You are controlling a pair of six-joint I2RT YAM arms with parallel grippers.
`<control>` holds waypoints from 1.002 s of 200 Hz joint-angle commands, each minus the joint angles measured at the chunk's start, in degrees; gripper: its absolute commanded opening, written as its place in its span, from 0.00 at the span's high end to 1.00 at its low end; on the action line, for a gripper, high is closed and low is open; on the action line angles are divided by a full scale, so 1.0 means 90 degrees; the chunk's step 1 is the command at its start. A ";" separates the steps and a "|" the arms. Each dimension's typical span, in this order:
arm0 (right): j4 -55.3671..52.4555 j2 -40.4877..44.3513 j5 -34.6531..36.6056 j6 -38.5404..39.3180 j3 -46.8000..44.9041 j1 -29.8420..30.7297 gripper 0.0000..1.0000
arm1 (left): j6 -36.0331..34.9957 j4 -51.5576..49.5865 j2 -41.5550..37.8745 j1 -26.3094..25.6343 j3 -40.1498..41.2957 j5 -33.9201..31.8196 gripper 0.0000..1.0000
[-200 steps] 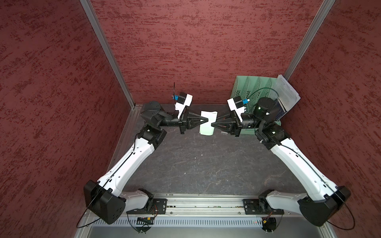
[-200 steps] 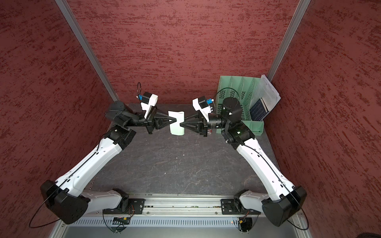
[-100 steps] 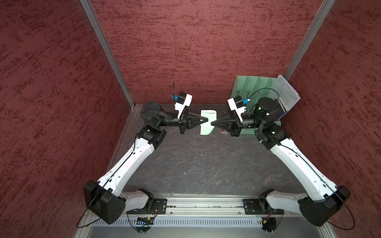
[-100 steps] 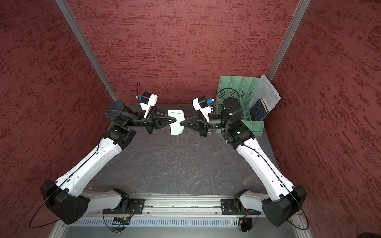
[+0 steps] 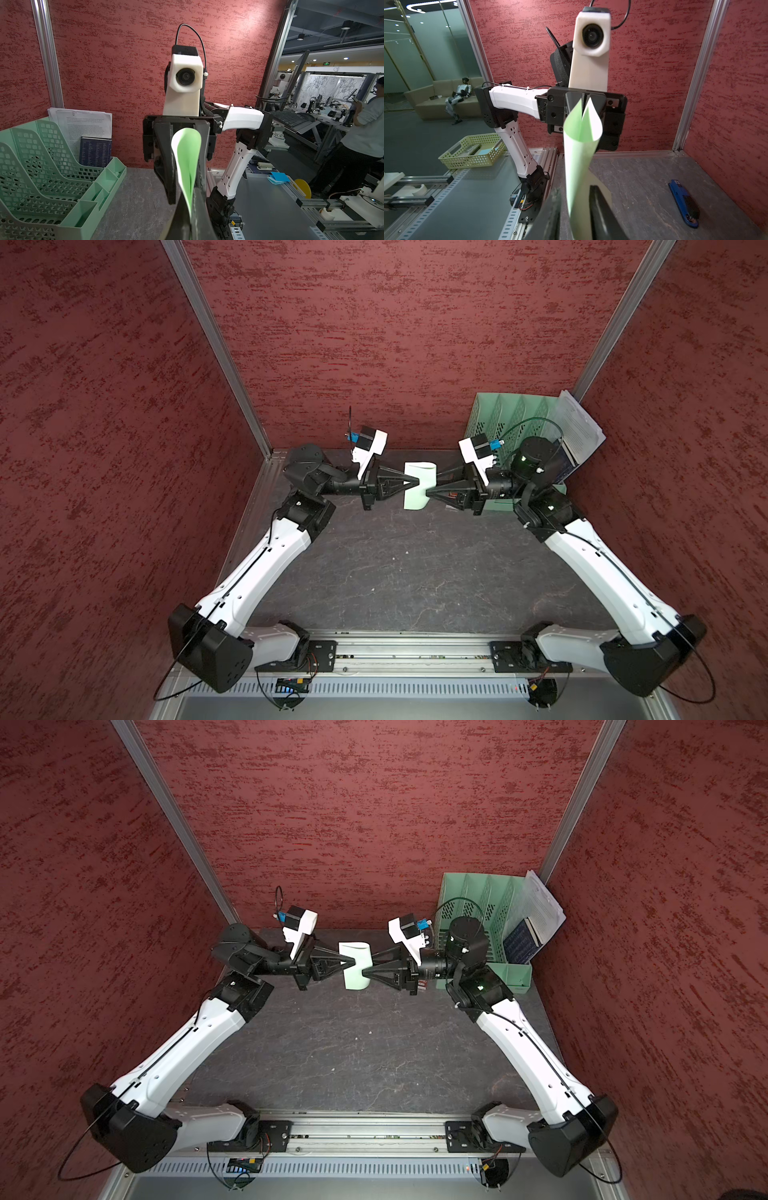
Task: Fold the square paper along the opposite sides
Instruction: Smooth out the paper.
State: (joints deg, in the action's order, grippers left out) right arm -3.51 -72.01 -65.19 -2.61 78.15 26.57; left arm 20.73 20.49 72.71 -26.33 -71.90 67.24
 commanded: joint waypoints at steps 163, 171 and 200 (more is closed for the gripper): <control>-0.0280 -0.0035 0.0392 0.0267 0.0493 0.0009 0.65 | -0.0282 -0.0412 -0.0070 0.0015 0.0086 0.0009 1.00; -0.0311 -0.0045 0.0397 0.0302 0.0550 0.0007 0.66 | -0.0292 -0.0414 -0.0061 0.0015 0.0089 0.0016 1.00; -0.0343 -0.0099 0.0436 0.0340 0.0720 0.0007 0.99 | -0.0301 -0.0482 -0.0051 0.0015 0.0124 0.0018 1.00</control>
State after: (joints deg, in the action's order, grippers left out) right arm -6.26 -72.60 -62.39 -0.54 81.93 26.57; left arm 18.98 17.30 72.73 -26.33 -71.44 67.07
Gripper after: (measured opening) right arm 0.174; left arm 0.047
